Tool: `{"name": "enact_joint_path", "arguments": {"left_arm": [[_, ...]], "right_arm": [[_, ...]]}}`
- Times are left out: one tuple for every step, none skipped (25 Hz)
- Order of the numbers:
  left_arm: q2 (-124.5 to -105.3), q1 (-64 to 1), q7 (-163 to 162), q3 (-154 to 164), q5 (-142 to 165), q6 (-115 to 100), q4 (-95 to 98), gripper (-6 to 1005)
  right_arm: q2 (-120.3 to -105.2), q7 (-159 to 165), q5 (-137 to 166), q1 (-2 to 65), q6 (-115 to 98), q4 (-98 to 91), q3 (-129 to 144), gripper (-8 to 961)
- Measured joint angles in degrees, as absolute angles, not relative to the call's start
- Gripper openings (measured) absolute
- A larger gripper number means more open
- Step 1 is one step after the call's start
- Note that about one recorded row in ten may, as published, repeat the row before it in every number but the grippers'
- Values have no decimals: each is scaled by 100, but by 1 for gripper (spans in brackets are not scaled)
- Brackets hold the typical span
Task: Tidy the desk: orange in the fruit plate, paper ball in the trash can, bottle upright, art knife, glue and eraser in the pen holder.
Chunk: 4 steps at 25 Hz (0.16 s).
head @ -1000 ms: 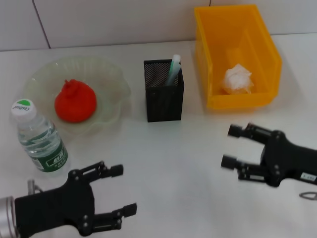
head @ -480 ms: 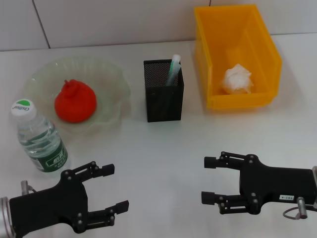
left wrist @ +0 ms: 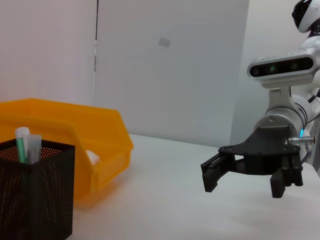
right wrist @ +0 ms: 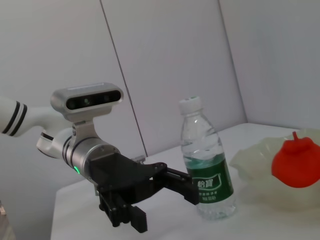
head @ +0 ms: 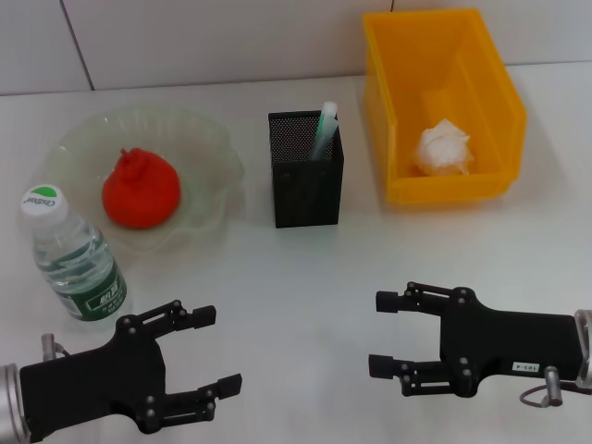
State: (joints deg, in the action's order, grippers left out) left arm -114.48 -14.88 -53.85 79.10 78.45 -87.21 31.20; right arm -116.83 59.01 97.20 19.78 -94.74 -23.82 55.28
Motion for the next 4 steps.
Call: {"name": "enact_joint_path", "arguments": {"left_arm": [[-11448,-1488,-5385,7910,7845,-8721,3120,834],[-11440,-1501,-5412,7908,7848,-8730,3120,834],[-11439,-1502,-5416,7907,7848,-8733,3120,834],[-11437,-1502,-5416,7905,7848,-8736,3120,834]], "right_arm": [[-11685,5901,9720,1979,-9445,-2382,5528,829],[-11684,5900,9721,1985,-9416,-2382,5528,829],[-11685,5900,9721,1996,-9397,-2380,5528,829],[-11684,5898,9721,2032,-9379,-2364,5528,829]]}}
